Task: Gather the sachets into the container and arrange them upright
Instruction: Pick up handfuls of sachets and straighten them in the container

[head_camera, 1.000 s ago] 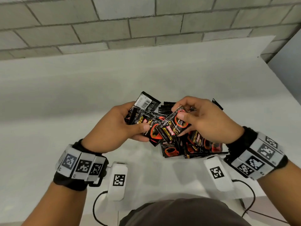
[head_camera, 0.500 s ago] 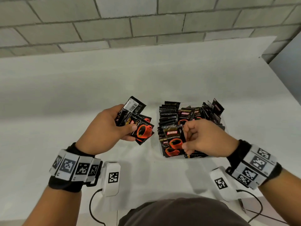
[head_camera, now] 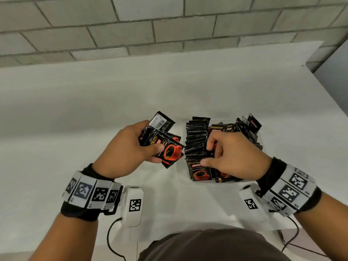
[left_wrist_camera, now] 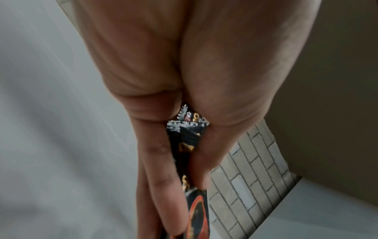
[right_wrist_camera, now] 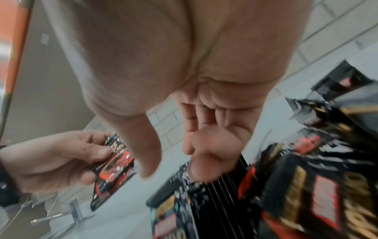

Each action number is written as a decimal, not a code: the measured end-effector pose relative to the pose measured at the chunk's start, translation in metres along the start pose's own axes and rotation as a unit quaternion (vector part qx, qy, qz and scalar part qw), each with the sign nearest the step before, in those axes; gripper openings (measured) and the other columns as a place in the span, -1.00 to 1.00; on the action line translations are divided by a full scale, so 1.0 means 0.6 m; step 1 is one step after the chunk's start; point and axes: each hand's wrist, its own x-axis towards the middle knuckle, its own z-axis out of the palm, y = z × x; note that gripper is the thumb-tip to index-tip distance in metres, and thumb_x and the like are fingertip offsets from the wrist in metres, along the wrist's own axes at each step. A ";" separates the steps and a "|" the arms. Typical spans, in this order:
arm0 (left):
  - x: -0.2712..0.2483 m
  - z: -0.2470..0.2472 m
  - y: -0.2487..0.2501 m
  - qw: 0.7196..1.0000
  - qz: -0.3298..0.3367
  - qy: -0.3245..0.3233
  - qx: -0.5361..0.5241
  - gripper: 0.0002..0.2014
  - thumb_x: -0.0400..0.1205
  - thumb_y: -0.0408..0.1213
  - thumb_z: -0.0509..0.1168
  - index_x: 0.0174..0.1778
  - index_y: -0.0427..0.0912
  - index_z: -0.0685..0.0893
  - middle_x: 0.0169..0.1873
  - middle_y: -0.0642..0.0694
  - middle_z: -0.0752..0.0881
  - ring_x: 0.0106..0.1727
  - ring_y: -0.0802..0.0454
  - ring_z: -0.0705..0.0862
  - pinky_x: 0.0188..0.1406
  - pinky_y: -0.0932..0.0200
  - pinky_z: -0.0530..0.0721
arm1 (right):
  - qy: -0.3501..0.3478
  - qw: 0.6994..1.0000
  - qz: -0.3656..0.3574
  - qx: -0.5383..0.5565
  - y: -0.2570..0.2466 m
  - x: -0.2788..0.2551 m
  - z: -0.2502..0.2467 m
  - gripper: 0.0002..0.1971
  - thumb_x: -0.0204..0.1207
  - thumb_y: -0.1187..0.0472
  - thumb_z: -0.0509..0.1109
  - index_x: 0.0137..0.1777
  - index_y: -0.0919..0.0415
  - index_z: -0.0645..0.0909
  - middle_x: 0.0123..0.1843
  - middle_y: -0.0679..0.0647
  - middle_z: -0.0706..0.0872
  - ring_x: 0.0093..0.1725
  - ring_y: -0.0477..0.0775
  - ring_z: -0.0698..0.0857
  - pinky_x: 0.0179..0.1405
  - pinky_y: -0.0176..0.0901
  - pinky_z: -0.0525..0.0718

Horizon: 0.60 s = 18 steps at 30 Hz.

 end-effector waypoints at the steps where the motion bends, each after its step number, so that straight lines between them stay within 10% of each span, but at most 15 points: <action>1: 0.000 0.002 0.002 1.000 0.003 -0.004 -0.006 -0.59 0.62 -0.51 0.48 0.36 -0.11 0.69 0.04 -0.09 0.88 -0.02 -0.13 0.89 -0.05 -0.09 0.88 | 0.029 0.999 -0.015 0.023 -0.009 -0.001 -0.006 -0.69 0.37 -0.05 0.67 -0.12 0.04 0.62 -0.40 0.00 0.74 -0.46 -0.17 0.65 -0.38 -0.36 0.59; 6: 0.006 0.031 0.027 0.997 0.023 -0.063 -0.025 -0.57 0.57 -0.50 0.52 0.34 -0.15 0.70 0.05 -0.13 0.88 -0.02 -0.16 0.89 -0.10 -0.06 0.89 | 0.086 0.981 -0.083 0.153 -0.056 0.000 -0.013 -0.53 0.22 -0.17 0.71 0.06 -0.04 0.68 -0.13 -0.08 0.69 -0.29 -0.05 0.66 -0.28 -0.18 0.70; 11: 0.019 0.047 0.034 0.995 0.025 -0.081 -0.047 -0.60 0.58 -0.47 0.50 0.34 -0.19 0.70 0.08 -0.14 0.87 0.03 -0.19 0.88 -0.04 -0.10 0.88 | 0.046 0.977 -0.060 0.201 -0.048 0.014 -0.011 -0.41 0.31 0.19 0.74 0.28 -0.12 0.57 -0.11 -0.01 0.73 -0.18 0.15 0.76 -0.09 0.04 0.79; 18: 0.018 0.046 0.022 0.993 0.013 -0.082 -0.088 -0.65 0.68 -0.52 0.37 0.39 -0.28 0.65 0.15 -0.22 0.84 0.06 -0.22 0.87 -0.06 -0.01 0.87 | 0.008 0.976 -0.050 0.210 -0.025 0.011 -0.023 -0.44 0.44 0.43 0.61 0.26 -0.20 0.64 -0.11 0.04 0.76 -0.17 0.17 0.80 -0.21 -0.27 0.74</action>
